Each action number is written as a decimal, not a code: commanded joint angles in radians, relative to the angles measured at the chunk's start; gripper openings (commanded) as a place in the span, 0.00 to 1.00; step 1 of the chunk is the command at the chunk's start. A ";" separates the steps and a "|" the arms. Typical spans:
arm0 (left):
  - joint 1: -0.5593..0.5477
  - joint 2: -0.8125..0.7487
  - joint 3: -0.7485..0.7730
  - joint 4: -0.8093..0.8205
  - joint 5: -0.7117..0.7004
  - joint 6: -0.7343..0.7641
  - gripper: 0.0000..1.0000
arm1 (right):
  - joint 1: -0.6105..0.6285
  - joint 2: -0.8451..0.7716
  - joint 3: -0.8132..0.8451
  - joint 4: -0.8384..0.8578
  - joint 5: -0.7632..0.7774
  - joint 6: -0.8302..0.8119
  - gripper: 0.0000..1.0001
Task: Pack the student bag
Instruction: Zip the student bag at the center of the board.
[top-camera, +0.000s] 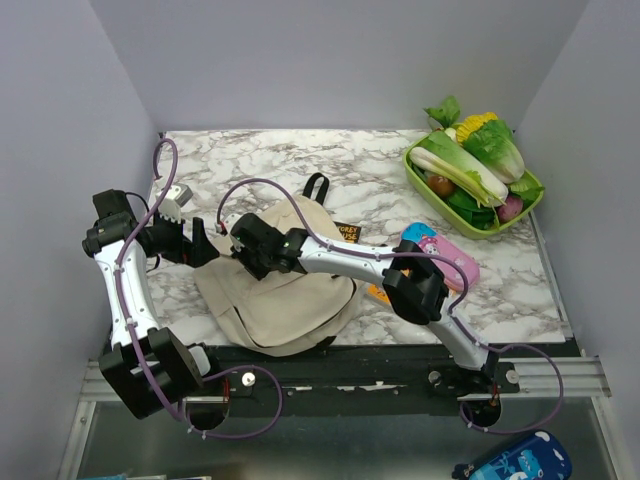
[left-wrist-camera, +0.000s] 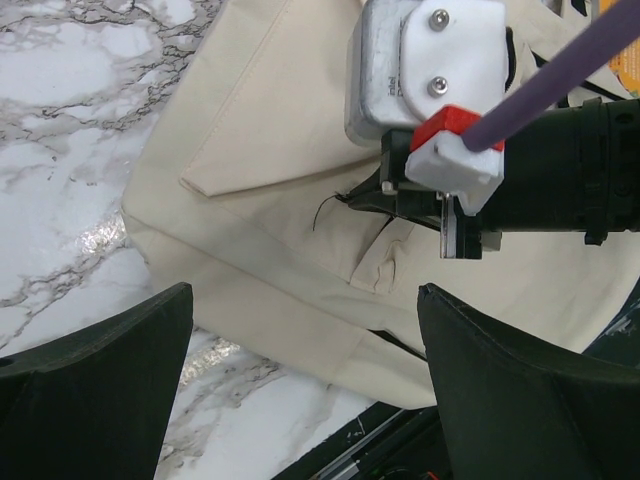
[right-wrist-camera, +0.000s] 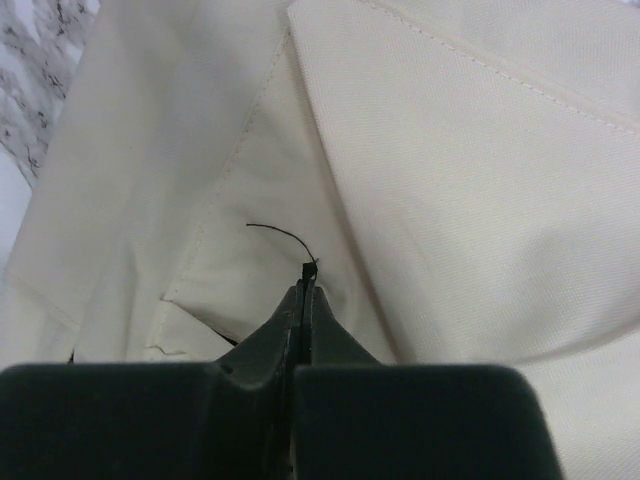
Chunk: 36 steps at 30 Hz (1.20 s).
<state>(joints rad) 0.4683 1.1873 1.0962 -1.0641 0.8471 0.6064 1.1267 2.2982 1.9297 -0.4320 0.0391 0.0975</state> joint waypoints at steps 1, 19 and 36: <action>0.007 -0.011 -0.022 0.015 -0.006 0.030 0.99 | 0.010 -0.060 -0.015 -0.007 0.041 0.010 0.01; -0.281 -0.022 -0.173 0.110 -0.079 0.098 0.99 | -0.007 -0.316 -0.340 0.283 0.127 0.240 0.01; -0.395 0.038 -0.225 0.167 -0.008 0.280 0.82 | -0.102 -0.359 -0.448 0.340 0.091 0.389 0.01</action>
<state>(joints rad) 0.0834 1.2167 0.8848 -0.9298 0.7795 0.7986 1.0435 1.9884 1.5112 -0.1493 0.1356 0.4465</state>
